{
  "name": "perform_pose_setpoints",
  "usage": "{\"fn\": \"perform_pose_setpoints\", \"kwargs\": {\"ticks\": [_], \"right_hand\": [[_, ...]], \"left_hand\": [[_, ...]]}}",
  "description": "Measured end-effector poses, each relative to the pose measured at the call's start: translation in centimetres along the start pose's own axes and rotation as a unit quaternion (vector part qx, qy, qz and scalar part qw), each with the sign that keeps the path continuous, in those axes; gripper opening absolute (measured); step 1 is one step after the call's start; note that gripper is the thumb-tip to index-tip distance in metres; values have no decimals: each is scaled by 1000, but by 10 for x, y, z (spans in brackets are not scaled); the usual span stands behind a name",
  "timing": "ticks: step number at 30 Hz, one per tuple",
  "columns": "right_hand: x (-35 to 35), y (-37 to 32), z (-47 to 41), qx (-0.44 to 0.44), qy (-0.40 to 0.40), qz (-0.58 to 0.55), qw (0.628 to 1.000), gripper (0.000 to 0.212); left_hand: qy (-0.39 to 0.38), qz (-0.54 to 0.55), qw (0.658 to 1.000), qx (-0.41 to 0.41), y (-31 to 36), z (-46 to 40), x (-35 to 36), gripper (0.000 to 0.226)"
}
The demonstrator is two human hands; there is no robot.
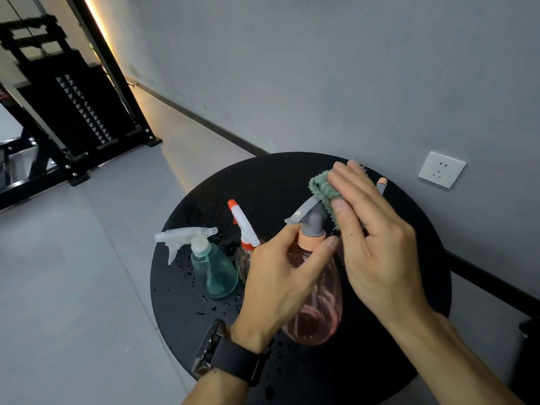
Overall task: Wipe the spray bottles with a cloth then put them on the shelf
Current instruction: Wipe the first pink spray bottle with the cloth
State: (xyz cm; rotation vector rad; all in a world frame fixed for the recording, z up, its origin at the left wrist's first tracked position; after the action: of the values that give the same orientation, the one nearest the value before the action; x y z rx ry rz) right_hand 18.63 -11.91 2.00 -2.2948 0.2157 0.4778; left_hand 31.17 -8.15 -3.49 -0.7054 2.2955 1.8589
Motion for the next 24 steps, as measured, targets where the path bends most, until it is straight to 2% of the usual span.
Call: {"fn": "perform_pose_setpoints", "kwargs": {"ticks": [4, 8, 13, 16, 20, 24], "right_hand": [[7, -7, 4, -31, -13, 2, 999, 35], [9, -8, 5, -56, -15, 1, 998, 35], [19, -3, 10, -60, -52, 6, 997, 37], [21, 1, 13, -55, -63, 2, 997, 37], [23, 5, 13, -41, -77, 2, 996, 38], [20, -1, 13, -52, -60, 16, 997, 36]], "left_hand": [[1, 106, 994, -38, -4, -2, 2, 34], [1, 158, 986, -49, -5, -1, 0, 39], [62, 250, 964, -59, -6, -2, -20, 32], [71, 263, 960, -64, -8, -3, -23, 31], [78, 281, 954, -73, -11, -4, -27, 45], [32, 252, 963, -85, -13, -3, -15, 38]]}}
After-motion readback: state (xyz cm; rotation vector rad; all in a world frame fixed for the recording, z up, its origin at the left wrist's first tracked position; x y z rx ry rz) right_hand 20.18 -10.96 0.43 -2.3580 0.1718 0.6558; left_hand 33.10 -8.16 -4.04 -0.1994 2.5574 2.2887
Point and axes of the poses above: each hand's wrist, its own z-axis away from the middle knuckle, its own x-axis out of the palm, y = z × x, the point moved 9 cm from there along -z, towards the middle knuckle, and after that the axes turned 5 degrees about -y, right-handed, at the moved point
